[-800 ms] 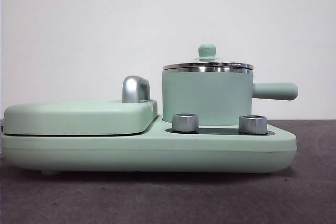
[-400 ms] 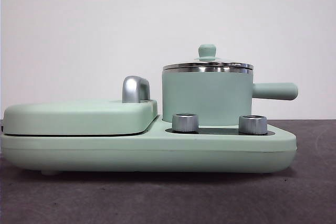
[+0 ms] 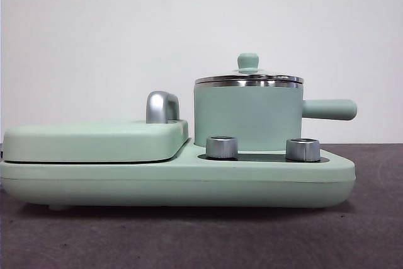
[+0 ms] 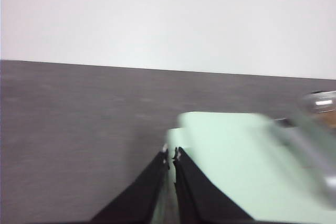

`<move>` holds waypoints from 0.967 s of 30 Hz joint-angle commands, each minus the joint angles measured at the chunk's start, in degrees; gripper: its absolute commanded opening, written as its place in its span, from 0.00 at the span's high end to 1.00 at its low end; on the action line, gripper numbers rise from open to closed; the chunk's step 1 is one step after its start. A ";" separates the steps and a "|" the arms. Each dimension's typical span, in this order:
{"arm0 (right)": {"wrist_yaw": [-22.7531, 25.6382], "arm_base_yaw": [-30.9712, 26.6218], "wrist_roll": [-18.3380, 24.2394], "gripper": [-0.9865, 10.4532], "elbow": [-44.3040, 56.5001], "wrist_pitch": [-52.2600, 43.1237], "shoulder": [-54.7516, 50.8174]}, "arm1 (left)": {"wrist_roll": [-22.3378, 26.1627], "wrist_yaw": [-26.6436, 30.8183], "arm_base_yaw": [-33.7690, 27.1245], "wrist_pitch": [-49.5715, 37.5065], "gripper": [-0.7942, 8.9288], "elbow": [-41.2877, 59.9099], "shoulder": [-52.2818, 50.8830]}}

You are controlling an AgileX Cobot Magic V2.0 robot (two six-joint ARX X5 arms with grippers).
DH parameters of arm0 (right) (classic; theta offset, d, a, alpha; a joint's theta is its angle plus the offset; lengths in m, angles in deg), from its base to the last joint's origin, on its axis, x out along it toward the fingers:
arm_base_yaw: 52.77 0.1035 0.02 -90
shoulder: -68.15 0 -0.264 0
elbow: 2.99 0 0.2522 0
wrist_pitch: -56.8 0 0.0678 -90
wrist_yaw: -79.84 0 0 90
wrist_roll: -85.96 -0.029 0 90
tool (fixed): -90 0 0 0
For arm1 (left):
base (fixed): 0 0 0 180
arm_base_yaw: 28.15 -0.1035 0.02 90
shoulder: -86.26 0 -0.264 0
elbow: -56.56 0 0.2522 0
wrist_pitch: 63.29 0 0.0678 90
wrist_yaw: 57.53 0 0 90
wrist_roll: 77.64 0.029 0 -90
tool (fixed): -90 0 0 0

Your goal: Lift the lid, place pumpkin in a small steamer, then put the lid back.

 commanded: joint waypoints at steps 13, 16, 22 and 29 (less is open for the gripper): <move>-0.09 0.35 -0.13 0.87 -0.42 -0.55 0.07 | 4.94 0.07 -5.33 -6.27 0.90 20.65 -6.54; -0.09 0.35 -0.13 0.87 -0.42 -0.55 0.07 | 4.94 0.07 -5.33 -6.25 0.90 20.65 -6.54; -0.07 0.35 -0.13 0.87 -0.39 -0.74 0.02 | 4.94 0.07 -5.33 -6.25 0.90 20.65 -6.54; -0.50 -12.74 1.16 0.87 3.76 -4.87 -0.70 | 4.94 0.07 -5.33 -6.25 0.90 20.65 -6.54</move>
